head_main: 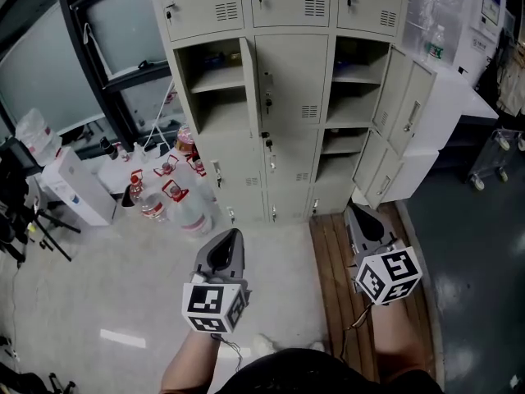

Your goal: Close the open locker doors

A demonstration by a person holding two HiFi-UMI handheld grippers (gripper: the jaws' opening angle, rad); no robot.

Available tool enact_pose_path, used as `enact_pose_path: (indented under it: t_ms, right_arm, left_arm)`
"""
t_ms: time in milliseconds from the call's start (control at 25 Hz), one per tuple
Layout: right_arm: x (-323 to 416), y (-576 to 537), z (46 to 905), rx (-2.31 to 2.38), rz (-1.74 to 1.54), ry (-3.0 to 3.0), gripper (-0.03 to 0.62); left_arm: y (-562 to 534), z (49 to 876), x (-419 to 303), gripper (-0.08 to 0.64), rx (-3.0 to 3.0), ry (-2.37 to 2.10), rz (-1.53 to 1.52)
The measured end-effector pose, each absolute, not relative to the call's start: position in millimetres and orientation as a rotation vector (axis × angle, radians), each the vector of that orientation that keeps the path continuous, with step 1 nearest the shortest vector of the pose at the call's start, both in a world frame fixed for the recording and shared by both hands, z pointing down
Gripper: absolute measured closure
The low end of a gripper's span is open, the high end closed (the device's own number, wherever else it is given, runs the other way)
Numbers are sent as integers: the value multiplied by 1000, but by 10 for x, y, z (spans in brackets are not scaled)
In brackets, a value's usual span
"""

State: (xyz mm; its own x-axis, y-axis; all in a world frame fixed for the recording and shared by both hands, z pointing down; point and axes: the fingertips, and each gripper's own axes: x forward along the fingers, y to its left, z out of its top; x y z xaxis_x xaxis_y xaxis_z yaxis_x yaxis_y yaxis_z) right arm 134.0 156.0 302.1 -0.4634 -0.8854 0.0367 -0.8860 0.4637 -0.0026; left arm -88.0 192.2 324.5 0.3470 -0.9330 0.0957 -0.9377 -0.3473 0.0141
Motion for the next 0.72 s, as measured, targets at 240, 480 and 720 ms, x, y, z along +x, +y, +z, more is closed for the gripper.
enact_pose_path:
  t_ms: [240, 480, 720]
  right_arm:
    - [944, 1376, 3009, 1639, 23, -2640, 598]
    - [646, 1245, 3031, 1652, 22, -2623, 598]
    - [551, 1125, 3016, 1650, 20, -2623, 598]
  left_arm:
    - [1698, 3305, -1239, 555, 2536, -1705, 108]
    - [1542, 3343, -1492, 555, 2550, -1679, 106]
    - [1439, 3363, -1558, 555, 2544, -1668, 100]
